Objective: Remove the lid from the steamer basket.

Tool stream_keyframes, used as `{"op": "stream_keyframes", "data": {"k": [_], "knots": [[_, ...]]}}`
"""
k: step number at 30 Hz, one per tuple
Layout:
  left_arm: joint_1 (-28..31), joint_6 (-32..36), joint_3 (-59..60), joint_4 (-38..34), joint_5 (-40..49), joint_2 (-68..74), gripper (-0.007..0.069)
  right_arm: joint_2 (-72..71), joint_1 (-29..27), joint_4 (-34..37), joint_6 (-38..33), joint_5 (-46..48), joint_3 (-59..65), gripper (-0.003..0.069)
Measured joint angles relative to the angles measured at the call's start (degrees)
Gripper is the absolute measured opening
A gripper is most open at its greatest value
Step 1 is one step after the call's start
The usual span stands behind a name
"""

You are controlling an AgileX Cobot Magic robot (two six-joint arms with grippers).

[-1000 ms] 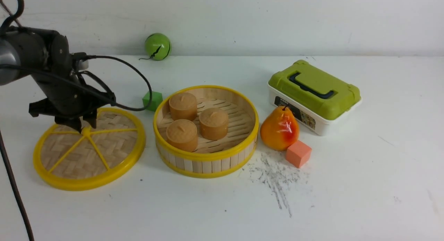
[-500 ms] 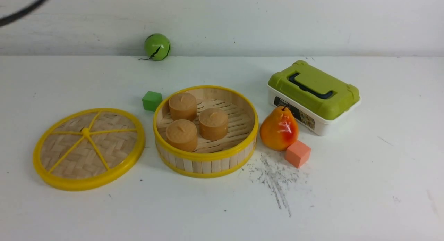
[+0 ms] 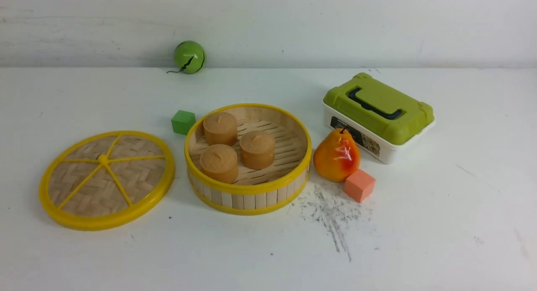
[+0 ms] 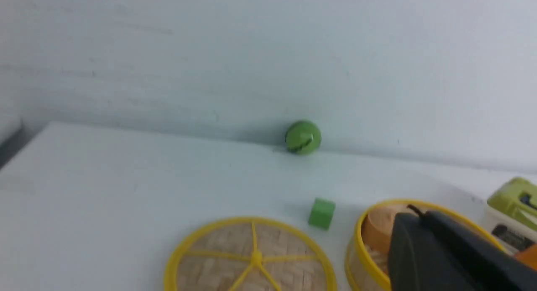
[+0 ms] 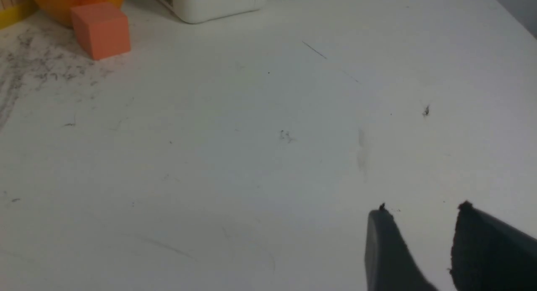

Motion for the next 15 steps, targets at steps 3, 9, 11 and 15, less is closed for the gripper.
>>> {"op": "stream_keyframes", "data": {"k": [3, 9, 11, 15], "knots": [[0.0, 0.1, 6.3, -2.9, 0.7, -3.3, -0.0012, 0.0, 0.0, 0.0, 0.0, 0.0, 0.0, 0.0240], [0.3, -2.5, 13.7, -5.1, 0.4, -5.7, -0.0012, 0.0, 0.0, 0.0, 0.0, 0.0, 0.0, 0.0240], [0.3, -3.6, 14.0, -4.9, 0.3, -5.7, -0.0012, 0.0, 0.0, 0.0, 0.0, 0.0, 0.0, 0.0240], [0.3, -3.7, 14.7, -4.7, -2.4, -6.2, -0.0012, 0.0, 0.0, 0.0, 0.0, 0.0, 0.0, 0.0240]]}}
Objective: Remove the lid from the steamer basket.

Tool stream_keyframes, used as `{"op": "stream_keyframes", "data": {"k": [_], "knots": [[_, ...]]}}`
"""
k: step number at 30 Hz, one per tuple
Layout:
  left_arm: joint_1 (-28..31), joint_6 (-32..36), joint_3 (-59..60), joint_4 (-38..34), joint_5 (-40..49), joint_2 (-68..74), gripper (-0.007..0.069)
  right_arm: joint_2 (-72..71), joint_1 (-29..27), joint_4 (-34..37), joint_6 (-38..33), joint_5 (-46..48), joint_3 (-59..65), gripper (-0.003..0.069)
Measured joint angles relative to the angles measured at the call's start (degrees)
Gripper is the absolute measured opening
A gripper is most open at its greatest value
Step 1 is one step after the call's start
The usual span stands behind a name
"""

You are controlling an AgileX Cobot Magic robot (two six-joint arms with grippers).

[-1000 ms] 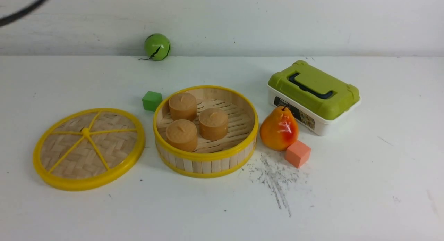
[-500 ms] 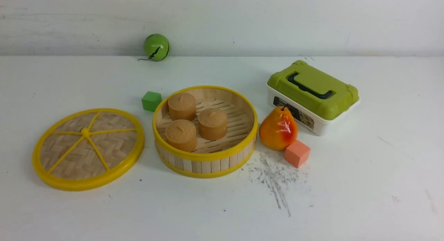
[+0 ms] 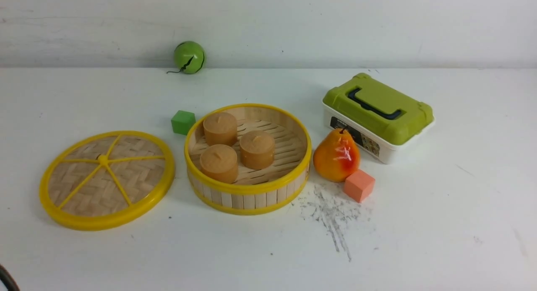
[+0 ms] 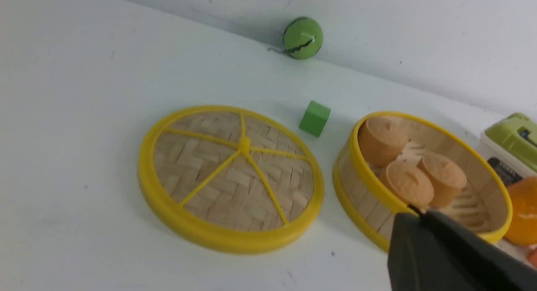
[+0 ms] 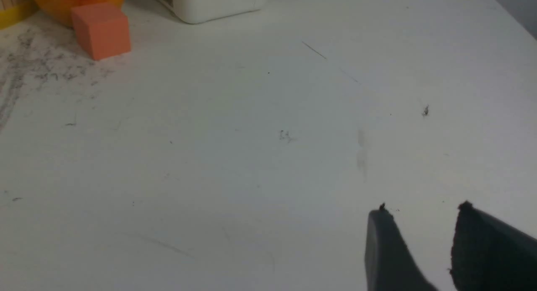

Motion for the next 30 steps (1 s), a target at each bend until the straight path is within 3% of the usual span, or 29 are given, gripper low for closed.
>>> {"op": "stream_keyframes", "data": {"k": [6, 10, 18, 30], "knots": [[0.0, -1.3, 11.6, 2.0, -15.0, -7.2, -0.0012, 0.0, 0.0, 0.0, 0.0, 0.0, 0.0, 0.0240], [-0.3, -4.6, 20.5, 5.0, -20.2, -15.0, -0.0012, 0.0, 0.0, 0.0, 0.0, 0.0, 0.0, 0.0240], [-0.6, -7.0, 24.1, 5.2, -1.7, -17.8, -0.0012, 0.0, 0.0, 0.0, 0.0, 0.0, 0.0, 0.0240], [-0.6, -3.2, 24.1, 5.1, 1.1, -17.8, -0.0011, 0.0, 0.0, 0.0, 0.0, 0.0, 0.0, 0.0240]]}}
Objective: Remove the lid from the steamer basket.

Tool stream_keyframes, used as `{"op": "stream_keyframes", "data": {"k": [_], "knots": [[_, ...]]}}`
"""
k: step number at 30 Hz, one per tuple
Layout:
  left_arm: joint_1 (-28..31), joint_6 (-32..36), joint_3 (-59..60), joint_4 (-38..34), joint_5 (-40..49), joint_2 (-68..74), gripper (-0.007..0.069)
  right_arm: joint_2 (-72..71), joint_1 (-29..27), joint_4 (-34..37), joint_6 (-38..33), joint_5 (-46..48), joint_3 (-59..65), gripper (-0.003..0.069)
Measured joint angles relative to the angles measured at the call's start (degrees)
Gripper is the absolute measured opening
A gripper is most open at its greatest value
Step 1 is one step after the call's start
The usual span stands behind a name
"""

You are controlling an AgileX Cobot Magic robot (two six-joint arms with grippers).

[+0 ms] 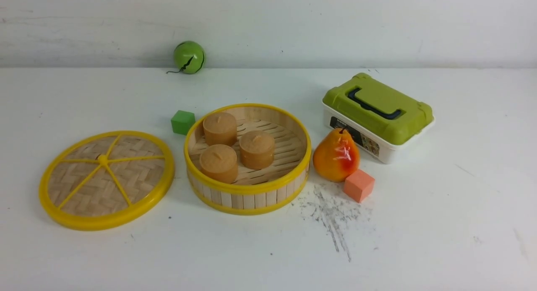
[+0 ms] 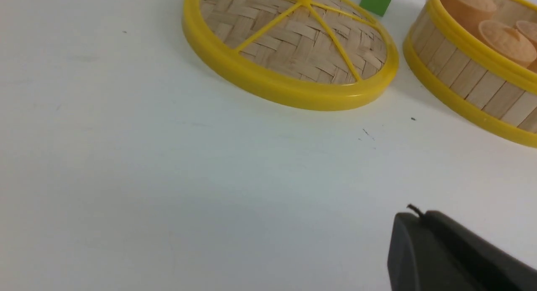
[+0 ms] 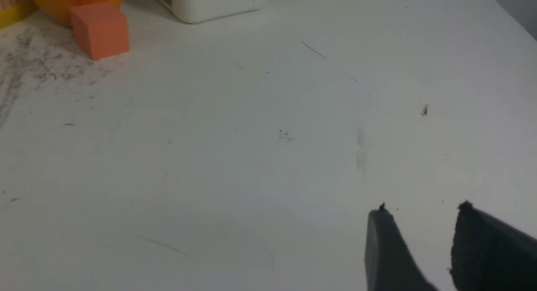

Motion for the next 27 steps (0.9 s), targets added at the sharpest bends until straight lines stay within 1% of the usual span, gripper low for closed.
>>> {"op": "stream_keyframes", "data": {"k": [27], "knots": [[0.0, 0.2, 0.0, 0.0, 0.0, 0.0, 0.0001, 0.0, 0.0, 0.0, 0.0, 0.0, 0.0, 0.0240]]}}
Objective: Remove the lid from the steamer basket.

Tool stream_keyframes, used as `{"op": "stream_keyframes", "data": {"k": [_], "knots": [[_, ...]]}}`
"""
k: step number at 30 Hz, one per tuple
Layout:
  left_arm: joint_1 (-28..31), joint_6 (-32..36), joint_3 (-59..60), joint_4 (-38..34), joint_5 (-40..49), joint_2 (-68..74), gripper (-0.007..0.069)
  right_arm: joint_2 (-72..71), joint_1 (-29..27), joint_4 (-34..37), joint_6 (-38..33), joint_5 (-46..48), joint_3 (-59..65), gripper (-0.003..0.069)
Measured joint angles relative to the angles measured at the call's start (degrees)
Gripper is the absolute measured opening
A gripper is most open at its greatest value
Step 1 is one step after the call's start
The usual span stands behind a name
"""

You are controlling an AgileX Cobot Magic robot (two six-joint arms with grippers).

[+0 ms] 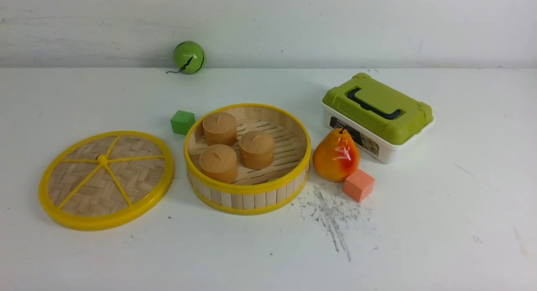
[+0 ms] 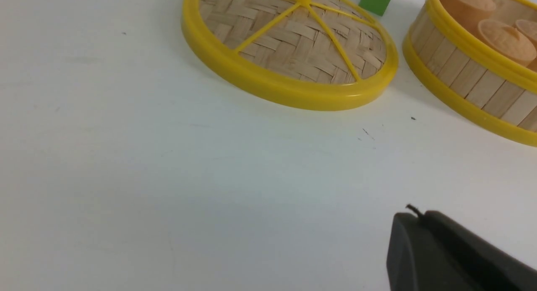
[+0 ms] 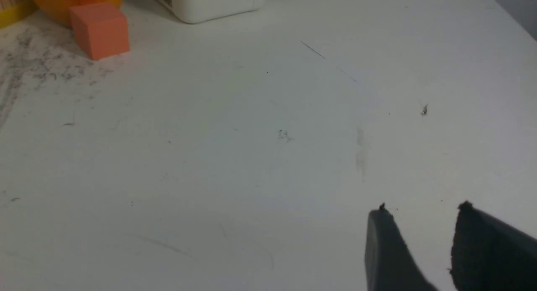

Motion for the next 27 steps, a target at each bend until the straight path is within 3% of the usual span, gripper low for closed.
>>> {"op": "stream_keyframes", "data": {"k": [27], "knots": [[0.0, 0.0, 0.0, 0.0, 0.0, 0.0, 0.0019, 0.0, 0.0, 0.0, 0.0, 0.0, 0.0, 0.0240]]}}
